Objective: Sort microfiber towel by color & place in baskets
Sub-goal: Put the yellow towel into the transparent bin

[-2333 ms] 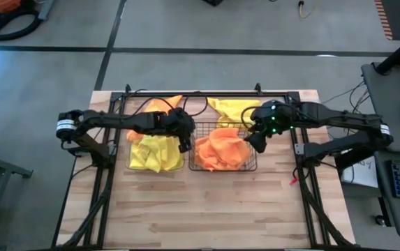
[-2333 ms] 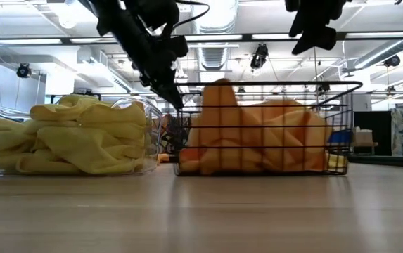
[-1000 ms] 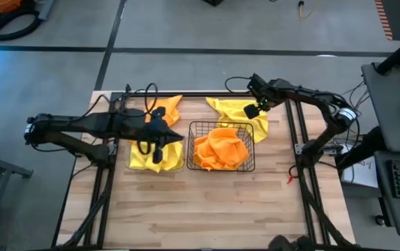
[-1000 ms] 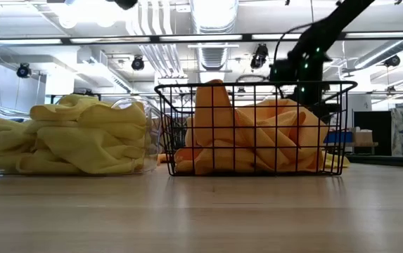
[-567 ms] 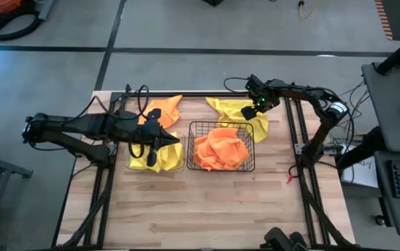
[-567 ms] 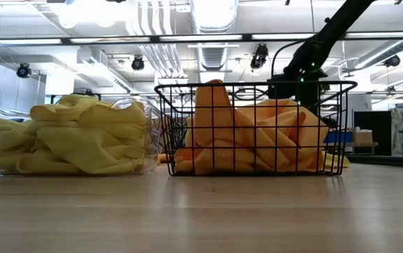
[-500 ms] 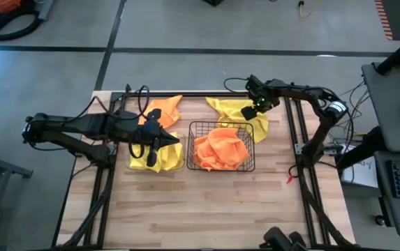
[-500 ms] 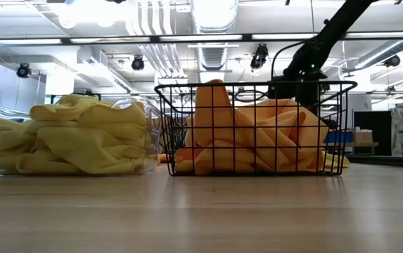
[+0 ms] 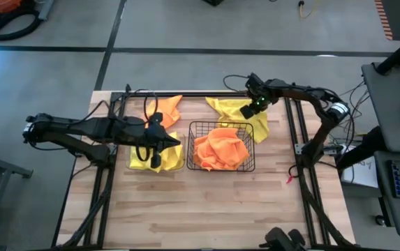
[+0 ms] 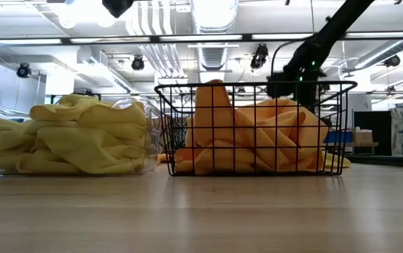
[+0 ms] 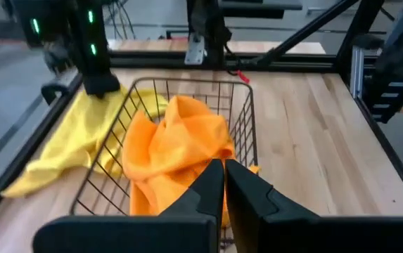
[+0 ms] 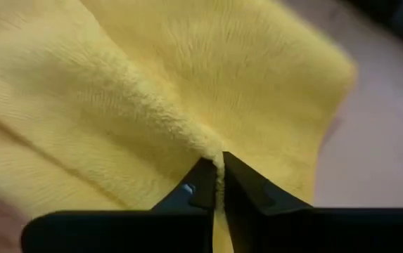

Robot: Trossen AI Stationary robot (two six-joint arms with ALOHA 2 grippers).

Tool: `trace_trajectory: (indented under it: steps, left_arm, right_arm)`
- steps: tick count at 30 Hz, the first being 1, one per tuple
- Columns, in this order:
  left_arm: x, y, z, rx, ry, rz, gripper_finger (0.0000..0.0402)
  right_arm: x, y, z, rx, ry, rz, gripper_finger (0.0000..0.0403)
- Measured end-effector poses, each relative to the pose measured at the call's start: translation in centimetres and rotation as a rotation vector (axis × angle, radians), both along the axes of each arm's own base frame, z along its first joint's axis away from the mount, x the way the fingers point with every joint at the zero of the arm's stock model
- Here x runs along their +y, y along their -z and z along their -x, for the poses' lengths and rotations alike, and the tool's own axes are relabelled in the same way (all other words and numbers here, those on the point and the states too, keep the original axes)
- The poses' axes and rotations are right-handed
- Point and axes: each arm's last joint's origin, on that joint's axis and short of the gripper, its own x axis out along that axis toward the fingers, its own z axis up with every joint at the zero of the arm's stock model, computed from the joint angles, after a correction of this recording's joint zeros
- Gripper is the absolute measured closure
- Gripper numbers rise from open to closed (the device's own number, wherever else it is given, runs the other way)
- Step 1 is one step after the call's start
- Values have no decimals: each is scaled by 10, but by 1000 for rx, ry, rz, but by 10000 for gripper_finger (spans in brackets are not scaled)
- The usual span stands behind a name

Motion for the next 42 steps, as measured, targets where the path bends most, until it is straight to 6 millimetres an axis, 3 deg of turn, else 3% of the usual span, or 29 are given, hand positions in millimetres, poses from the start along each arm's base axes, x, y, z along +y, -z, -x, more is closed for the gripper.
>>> trace_trajectory:
  steps: [4, 9, 15, 20, 26, 32, 37, 42]
  left_arm:
    - [0, 7, 0, 8, -9, 20, 402]
    - [0, 9, -5, -45, 4, -6, 402]
    - [-1, 6, -9, -87, 12, -22, 402]
    - [-1, 4, -14, -132, 20, -41, 400]
    - [-1, -5, -18, -228, 32, -80, 356]
    - [-1, -13, -20, -316, 11, -116, 271]
    - [4, -21, -20, -375, -119, -186, 197]
    - [1, -21, -26, -410, -73, -193, 150]
  right_arm:
    - [8, -37, 6, -46, 10, 132, 393]
    - [31, -98, 13, -209, 3, 368, 394]
    - [78, -167, 18, -520, -96, 630, 394]
    - [121, -205, 15, -773, -236, 767, 394]
    - [163, -228, 4, -1009, -437, 818, 394]
    - [194, -235, -16, -1191, -628, 795, 394]
    - [212, -233, -39, -1214, -750, 751, 394]
    - [224, -227, -66, -1183, -827, 724, 394]
